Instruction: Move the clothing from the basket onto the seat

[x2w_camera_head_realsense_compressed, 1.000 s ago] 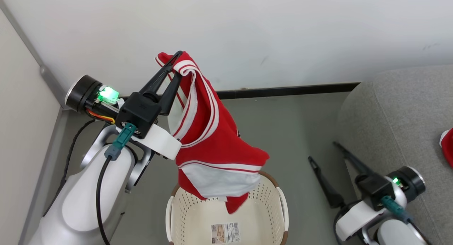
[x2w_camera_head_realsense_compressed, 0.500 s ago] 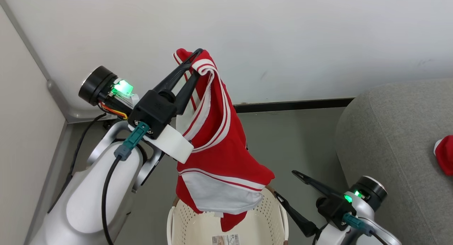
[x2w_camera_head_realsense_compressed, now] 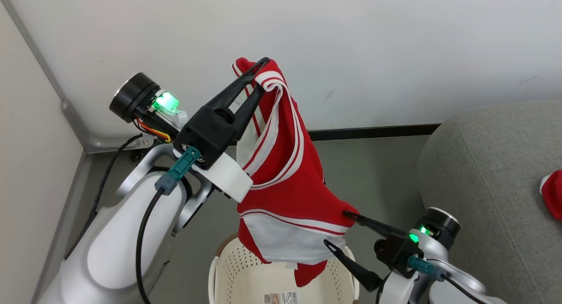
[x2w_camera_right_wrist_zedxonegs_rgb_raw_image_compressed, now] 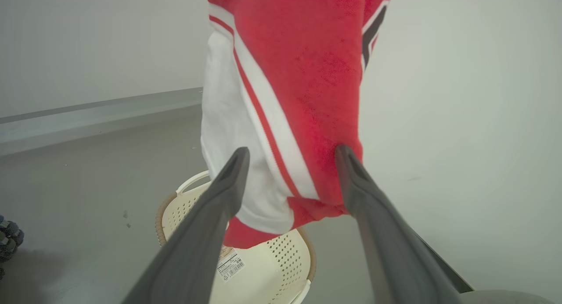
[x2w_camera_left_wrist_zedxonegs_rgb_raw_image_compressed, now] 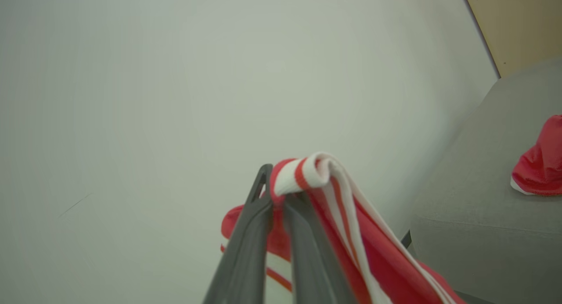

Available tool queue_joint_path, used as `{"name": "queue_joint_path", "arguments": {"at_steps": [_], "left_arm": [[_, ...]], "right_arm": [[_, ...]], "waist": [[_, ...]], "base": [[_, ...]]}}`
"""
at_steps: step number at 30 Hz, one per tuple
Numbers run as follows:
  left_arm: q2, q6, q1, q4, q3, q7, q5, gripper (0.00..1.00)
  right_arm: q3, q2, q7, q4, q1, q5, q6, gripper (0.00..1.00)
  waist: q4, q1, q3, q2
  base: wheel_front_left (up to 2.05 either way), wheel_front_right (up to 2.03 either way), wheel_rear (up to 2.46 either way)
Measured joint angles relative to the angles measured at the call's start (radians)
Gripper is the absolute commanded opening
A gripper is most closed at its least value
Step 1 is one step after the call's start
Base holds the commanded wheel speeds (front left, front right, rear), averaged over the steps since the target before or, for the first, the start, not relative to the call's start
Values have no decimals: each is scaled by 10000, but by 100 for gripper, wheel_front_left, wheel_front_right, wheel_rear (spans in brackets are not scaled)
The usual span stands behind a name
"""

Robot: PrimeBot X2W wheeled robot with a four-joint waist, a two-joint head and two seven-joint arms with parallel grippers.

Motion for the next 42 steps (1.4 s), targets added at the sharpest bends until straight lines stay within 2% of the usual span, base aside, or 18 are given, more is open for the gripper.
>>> {"name": "queue_joint_path", "arguments": {"at_steps": [19,27,42], "left_arm": [[-236,-226,-311,-357,-462,391,4,0],[-412,-316,-365,-424,-696,489,2,0],[-646,-405,-384,-529,-959,627,-6,0]], "right_arm": [[399,-228,-380,897,-1104,439,0,100],[1172,-242,-456,1346,-1225,838,0,100],[2604,-261,-629,1728,-2520,1285,0,98]], "waist": [[353,0,-179,0],[551,0,-313,0],[862,0,-342,0]], "base": [[0,0,0],[0,0,0],[0,0,0]]}}
